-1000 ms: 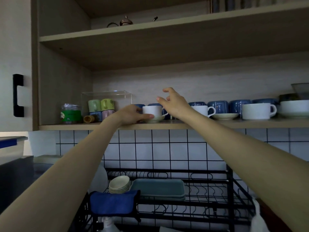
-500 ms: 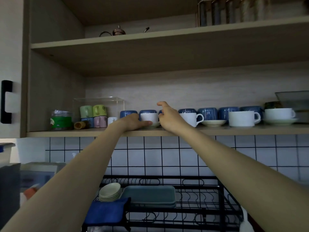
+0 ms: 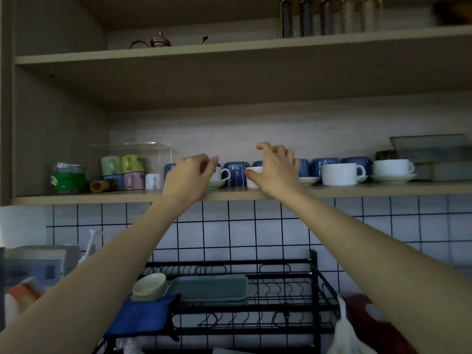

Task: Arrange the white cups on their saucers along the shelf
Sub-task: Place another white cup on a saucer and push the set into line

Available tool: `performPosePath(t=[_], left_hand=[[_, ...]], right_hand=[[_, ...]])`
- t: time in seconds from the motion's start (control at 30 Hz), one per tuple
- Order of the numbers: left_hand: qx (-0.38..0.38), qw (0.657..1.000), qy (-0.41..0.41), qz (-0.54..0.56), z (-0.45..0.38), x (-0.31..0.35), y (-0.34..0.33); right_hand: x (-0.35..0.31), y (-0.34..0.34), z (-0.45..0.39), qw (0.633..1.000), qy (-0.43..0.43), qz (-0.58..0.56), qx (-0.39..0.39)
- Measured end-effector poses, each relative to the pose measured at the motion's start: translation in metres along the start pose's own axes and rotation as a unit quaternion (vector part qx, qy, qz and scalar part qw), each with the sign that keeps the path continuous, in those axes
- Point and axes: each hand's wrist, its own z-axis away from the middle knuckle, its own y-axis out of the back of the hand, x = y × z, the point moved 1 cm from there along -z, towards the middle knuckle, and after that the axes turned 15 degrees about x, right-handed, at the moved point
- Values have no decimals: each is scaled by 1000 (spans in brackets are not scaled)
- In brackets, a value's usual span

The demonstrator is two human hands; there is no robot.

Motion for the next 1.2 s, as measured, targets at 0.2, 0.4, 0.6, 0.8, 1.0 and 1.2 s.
performPosePath(t=[0.2, 0.4, 0.6, 0.8, 1.0, 1.2], left_hand=[[-17, 1000, -9, -21, 10, 24, -13], [-29, 999, 5, -27, 13, 33, -19], [-34, 999, 42, -1, 18, 35, -24], [-45, 994, 82, 59, 15, 45, -33], [-13, 989, 76, 127, 11, 73, -58], [-135, 983, 68, 106, -2, 102, -93]], right_hand=[[22, 1, -13, 973, -118, -87, -177], [27, 1, -23, 956, -147, -125, -220], [34, -6, -22, 951, -145, -176, -209], [34, 3, -25, 957, -111, -181, -197], [50, 28, -44, 984, -38, -105, -137], [86, 51, -67, 990, -41, -80, -113]])
